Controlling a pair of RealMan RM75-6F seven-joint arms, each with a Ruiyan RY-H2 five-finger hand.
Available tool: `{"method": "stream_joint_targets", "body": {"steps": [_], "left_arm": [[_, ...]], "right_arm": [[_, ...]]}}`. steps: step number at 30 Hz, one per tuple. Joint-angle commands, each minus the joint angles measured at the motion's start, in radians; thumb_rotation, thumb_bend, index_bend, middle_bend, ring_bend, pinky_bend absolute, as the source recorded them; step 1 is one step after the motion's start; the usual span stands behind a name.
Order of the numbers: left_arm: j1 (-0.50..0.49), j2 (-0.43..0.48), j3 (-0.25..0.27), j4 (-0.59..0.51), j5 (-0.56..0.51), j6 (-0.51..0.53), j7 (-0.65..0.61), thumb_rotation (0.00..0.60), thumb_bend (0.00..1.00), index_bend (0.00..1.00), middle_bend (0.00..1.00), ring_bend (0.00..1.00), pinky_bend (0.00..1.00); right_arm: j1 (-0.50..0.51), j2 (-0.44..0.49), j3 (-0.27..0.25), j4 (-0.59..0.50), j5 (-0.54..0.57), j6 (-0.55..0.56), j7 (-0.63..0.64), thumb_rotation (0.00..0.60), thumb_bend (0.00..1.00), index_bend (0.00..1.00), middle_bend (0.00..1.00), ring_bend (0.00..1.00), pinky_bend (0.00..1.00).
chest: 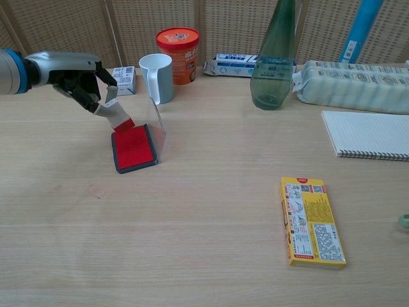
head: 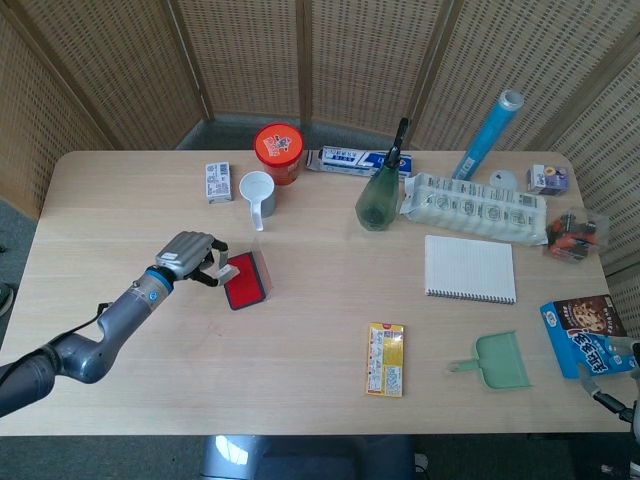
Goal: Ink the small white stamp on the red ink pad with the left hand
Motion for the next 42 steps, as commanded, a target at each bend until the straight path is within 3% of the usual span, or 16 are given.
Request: {"method": "stream_joint_targets", "body": {"steps": [1,21,42], "left_arm": [[-0.018,-0.005,-0.004,0.012,-0.038,-0.041,-0.017,0.547,0.32,0.77,1.00,1.00,1.00],[-0.124,-0.068,0.075,0.108,-0.313,-0.136,0.129,0.541,0.32,0.78,1.00,1.00,1.00],[-0.203,-0.127,0.145,0.153,-0.443,-0.131,0.230,0.541,0.32,0.79,1.00,1.00,1.00]], "right_arm": [[-0.001,0.000,0.001,0.001,0.003,-0.001,0.003,0.338,0.28,0.40,0.48,0.61,0.54],[-0.008,-0.012,0.002,0.019,0.013,-0.009,0.021,0.342,0.28,0.40,0.48,0.61,0.54],[-0.029,-0.017,0.006,0.042,0.024,0.004,0.055,0.342,0.28,0.41,0.48,0.61,0.55]]}}
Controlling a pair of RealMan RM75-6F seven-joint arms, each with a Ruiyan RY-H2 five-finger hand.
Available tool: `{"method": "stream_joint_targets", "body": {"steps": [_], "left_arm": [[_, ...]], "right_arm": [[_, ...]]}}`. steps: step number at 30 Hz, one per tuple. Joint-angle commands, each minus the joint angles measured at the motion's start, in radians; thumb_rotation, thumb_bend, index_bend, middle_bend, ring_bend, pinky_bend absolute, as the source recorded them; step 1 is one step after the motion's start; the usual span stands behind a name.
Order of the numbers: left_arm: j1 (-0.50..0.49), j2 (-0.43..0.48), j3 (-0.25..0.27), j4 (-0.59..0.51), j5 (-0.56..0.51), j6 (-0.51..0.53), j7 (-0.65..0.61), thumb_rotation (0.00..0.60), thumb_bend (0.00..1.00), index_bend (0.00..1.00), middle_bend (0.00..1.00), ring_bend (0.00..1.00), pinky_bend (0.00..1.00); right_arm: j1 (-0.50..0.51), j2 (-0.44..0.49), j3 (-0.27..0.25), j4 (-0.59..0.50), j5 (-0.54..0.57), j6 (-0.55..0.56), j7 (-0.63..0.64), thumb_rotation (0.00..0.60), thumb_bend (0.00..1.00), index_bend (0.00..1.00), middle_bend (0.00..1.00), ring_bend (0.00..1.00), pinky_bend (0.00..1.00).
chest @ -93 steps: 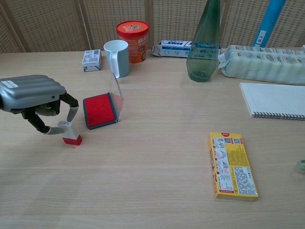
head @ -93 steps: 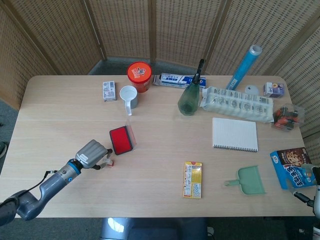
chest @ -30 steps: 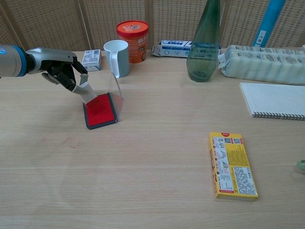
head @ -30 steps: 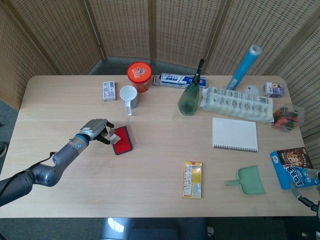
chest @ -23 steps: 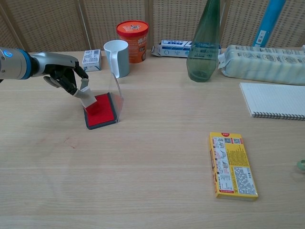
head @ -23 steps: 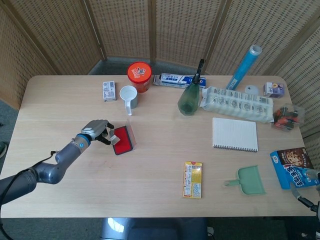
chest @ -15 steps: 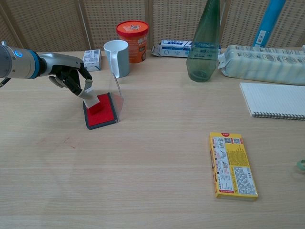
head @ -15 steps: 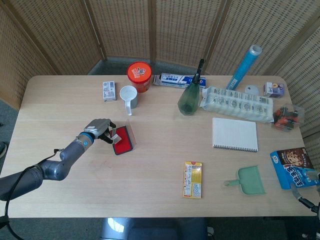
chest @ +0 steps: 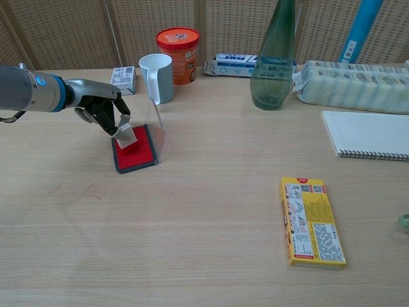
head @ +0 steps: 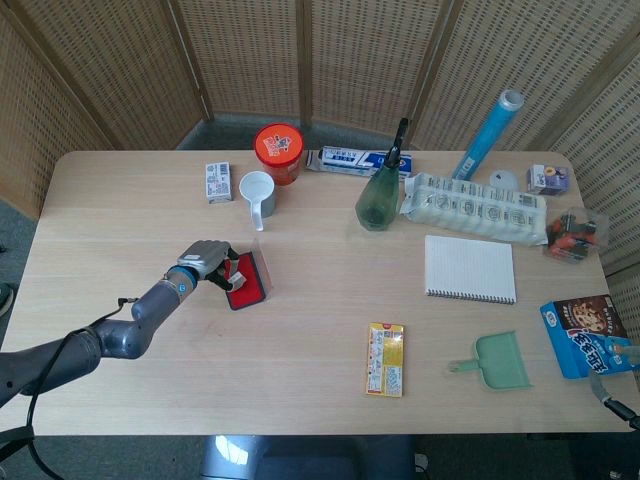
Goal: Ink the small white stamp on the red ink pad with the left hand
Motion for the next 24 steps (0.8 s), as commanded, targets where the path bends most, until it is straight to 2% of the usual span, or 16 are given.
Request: {"method": "stream_joint_targets", "body": {"steps": [1,6,13,18,24], "left_arm": [[-0.001,-0.001,0.005,0.000,-0.007,0.003,0.004,0.541,0.33,0.79,1.00,1.00,1.00],[-0.002,0.006,0.005,-0.009,-0.014,0.017,0.008,0.540,0.33,0.79,1.00,1.00,1.00],[0.004,0.063,-0.041,-0.089,0.023,0.055,-0.016,0.543,0.33,0.79,1.00,1.00,1.00],[0.036,0.168,-0.064,-0.248,0.097,0.091,-0.039,0.541,0.32,0.79,1.00,1.00,1.00],[0.108,0.279,-0.049,-0.431,0.209,0.143,-0.066,0.540,0.32,0.79,1.00,1.00,1.00]], "right_arm": [[-0.001,-0.001,0.000,0.002,0.000,0.000,0.003,0.343,0.28,0.41,0.48,0.61,0.55],[-0.002,-0.004,0.002,0.003,-0.001,0.001,0.008,0.343,0.28,0.41,0.49,0.61,0.55],[-0.005,-0.002,0.003,-0.003,-0.003,0.005,0.007,0.339,0.28,0.41,0.49,0.61,0.55],[-0.001,-0.007,0.004,-0.005,-0.007,0.001,0.011,0.342,0.28,0.41,0.49,0.61,0.55],[0.012,-0.017,0.006,-0.003,-0.015,-0.011,0.010,0.343,0.28,0.41,0.49,0.61,0.55]]}}
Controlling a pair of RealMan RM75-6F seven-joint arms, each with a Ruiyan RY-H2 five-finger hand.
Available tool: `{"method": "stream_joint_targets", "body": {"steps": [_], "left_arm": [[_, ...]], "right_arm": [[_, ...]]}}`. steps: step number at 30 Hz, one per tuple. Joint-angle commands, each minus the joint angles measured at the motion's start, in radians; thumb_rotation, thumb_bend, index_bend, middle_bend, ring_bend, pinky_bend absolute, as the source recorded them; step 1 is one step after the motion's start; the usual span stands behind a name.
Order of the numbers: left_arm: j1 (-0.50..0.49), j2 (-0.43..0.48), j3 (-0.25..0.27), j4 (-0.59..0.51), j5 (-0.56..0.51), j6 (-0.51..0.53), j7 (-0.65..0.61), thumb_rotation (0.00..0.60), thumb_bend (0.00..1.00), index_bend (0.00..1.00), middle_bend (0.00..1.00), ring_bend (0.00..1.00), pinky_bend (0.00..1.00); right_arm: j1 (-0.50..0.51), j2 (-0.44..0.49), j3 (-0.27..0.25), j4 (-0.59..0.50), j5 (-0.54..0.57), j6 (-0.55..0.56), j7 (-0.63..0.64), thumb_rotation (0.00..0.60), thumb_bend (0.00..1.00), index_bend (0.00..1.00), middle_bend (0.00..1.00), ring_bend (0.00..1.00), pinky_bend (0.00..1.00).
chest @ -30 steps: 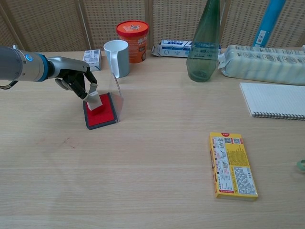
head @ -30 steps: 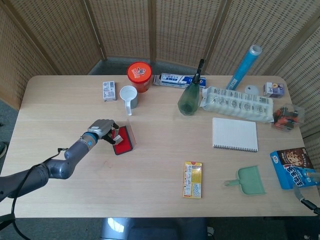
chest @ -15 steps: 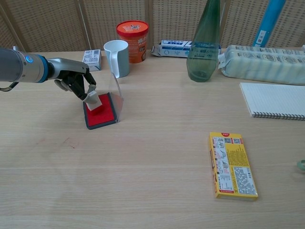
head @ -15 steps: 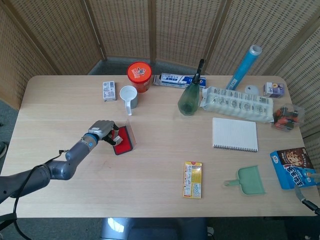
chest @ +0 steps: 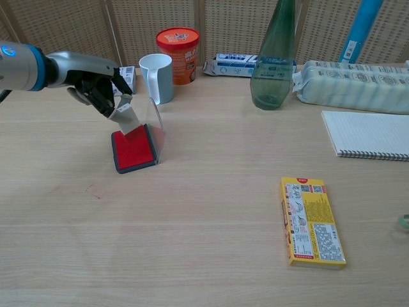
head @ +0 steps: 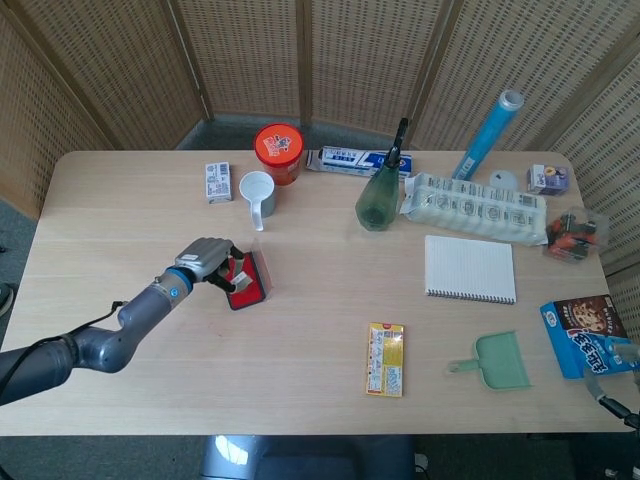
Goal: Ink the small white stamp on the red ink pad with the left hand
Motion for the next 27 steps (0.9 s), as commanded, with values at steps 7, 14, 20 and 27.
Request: {"method": "stream_joint_targets", "body": {"steps": [7,14,20,27], "left_arm": [[0.139,0.162,0.058,-0.233,0.200,0.075,-0.059,0.542,0.32,0.79,1.00,1.00,1.00],[0.195,0.169,0.125,-0.223,0.250,0.098,-0.035,0.543,0.32,0.79,1.00,1.00,1.00],[0.224,0.129,0.162,-0.167,0.240,0.103,-0.009,0.542,0.32,0.79,1.00,1.00,1.00],[0.247,0.065,0.182,-0.101,0.225,0.113,0.022,0.539,0.32,0.79,1.00,1.00,1.00]], "right_arm": [[0.016,-0.015,0.001,0.000,-0.008,-0.017,-0.003,0.344,0.28,0.41,0.49,0.61,0.55],[0.026,-0.026,0.000,0.003,-0.013,-0.029,-0.001,0.342,0.28,0.41,0.49,0.61,0.55],[0.029,-0.030,-0.002,0.005,-0.012,-0.034,0.001,0.340,0.28,0.41,0.49,0.61,0.55],[0.026,-0.034,-0.002,0.007,-0.008,-0.032,0.005,0.340,0.28,0.41,0.49,0.61,0.55]]}}
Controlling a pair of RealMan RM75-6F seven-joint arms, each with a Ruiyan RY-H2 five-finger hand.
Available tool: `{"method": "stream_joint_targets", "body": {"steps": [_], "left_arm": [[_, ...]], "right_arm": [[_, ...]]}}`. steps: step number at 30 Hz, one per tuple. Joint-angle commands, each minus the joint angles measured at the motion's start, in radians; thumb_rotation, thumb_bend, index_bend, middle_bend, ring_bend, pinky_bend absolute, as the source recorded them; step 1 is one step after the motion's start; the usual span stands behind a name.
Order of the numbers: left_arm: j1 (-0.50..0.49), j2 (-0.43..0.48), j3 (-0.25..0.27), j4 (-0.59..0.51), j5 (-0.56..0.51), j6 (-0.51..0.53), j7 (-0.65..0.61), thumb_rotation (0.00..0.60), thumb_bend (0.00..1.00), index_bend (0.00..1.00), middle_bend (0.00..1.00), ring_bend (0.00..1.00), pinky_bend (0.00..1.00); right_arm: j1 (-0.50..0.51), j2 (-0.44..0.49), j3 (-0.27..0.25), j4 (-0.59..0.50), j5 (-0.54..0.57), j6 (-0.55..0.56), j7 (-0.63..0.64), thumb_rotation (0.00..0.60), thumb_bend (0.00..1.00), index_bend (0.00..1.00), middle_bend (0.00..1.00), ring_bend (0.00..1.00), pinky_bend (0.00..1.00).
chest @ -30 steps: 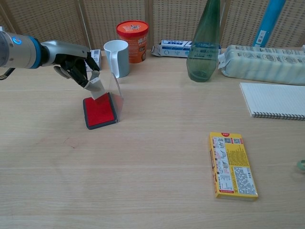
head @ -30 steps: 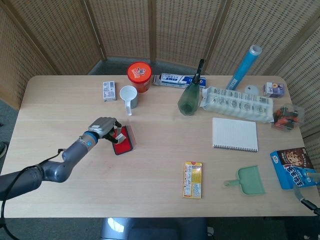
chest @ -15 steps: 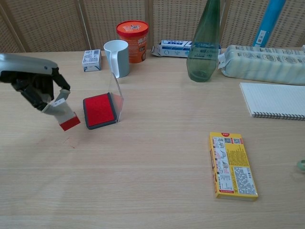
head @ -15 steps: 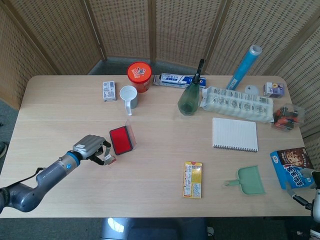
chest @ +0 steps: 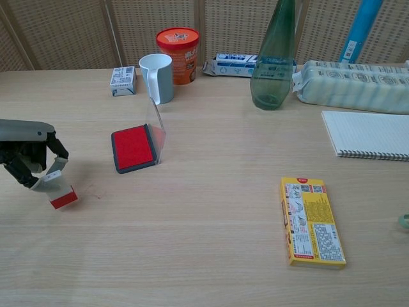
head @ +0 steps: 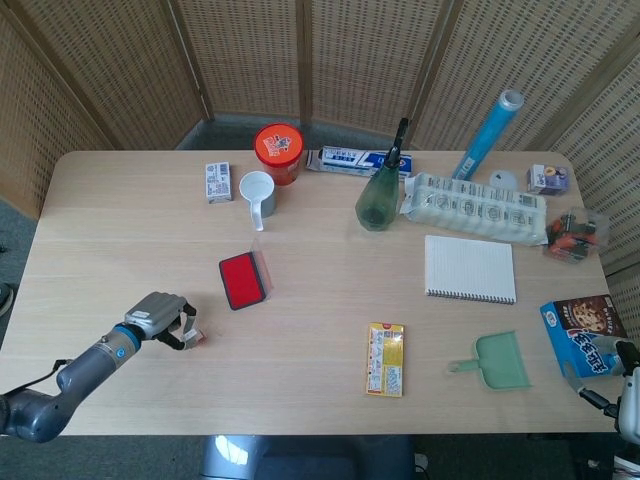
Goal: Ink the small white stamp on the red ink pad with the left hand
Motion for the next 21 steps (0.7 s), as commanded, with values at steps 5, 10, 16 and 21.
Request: {"method": "stream_joint_targets", "body": {"steps": [5,10,16,21], "left_arm": [[0.015,-0.051,0.006,0.051,-0.022,-0.006,0.012,0.542,0.32,0.79,1.00,1.00,1.00],[0.018,-0.064,0.002,0.068,-0.023,-0.007,0.015,0.542,0.32,0.79,1.00,1.00,1.00],[0.020,-0.062,-0.003,0.073,-0.018,-0.013,0.015,0.544,0.32,0.79,1.00,1.00,1.00],[0.023,-0.048,-0.012,0.064,-0.004,-0.015,0.001,0.540,0.31,0.76,1.00,1.00,1.00]], "right_arm": [[-0.005,0.001,-0.001,0.004,0.005,0.003,0.005,0.342,0.28,0.41,0.49,0.61,0.55],[-0.008,0.005,0.001,0.000,0.007,0.007,0.010,0.341,0.28,0.41,0.49,0.61,0.55],[-0.011,0.006,0.001,-0.002,0.009,0.009,0.011,0.339,0.28,0.41,0.49,0.61,0.55],[-0.010,0.006,0.001,-0.004,0.009,0.008,0.011,0.341,0.28,0.41,0.49,0.61,0.55]]}}
